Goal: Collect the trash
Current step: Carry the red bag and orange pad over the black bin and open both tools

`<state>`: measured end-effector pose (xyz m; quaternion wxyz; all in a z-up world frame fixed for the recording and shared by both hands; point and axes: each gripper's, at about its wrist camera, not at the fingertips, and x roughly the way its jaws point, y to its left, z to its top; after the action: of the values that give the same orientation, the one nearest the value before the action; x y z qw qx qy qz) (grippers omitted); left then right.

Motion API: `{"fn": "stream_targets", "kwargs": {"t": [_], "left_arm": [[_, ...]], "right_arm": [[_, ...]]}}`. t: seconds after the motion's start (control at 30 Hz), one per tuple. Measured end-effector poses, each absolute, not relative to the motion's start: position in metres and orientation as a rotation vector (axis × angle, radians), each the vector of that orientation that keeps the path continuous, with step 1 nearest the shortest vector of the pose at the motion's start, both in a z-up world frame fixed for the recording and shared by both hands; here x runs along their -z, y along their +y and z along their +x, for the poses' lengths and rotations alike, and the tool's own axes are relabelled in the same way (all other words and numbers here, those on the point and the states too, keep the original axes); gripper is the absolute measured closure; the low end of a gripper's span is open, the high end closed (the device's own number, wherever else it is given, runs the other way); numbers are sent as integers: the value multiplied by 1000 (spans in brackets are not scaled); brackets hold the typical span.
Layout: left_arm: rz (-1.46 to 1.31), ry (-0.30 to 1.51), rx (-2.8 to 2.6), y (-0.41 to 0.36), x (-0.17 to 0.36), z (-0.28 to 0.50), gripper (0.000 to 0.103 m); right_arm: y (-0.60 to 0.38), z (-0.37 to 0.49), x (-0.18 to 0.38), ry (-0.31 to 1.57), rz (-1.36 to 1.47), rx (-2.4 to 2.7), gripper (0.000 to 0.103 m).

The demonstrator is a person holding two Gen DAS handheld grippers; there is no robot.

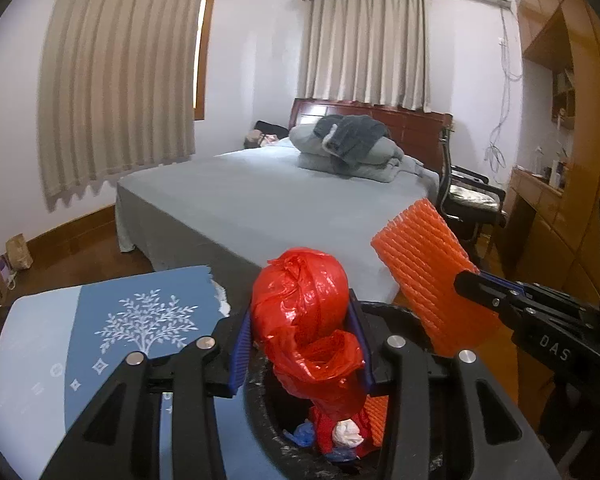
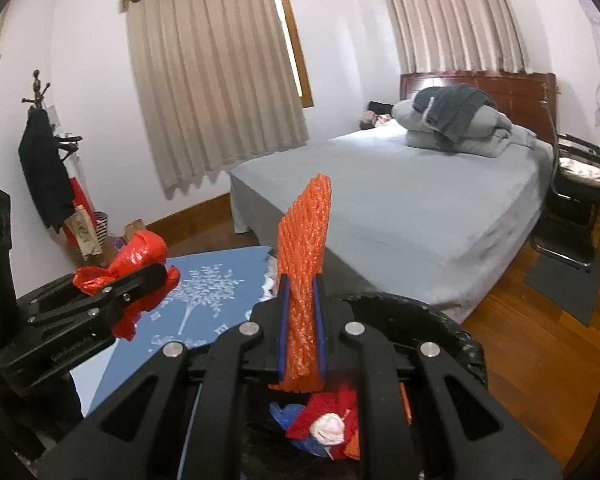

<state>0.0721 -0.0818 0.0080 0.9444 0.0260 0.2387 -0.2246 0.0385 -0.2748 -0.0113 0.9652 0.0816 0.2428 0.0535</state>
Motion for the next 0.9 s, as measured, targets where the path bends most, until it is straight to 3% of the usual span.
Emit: {"fn": "stream_targets", "kwargs": {"t": [0.9], "left_arm": [[83, 596, 638, -151, 59, 103, 60]], "right_arm": [[-335, 50, 88, 635, 211, 35, 93]]}}
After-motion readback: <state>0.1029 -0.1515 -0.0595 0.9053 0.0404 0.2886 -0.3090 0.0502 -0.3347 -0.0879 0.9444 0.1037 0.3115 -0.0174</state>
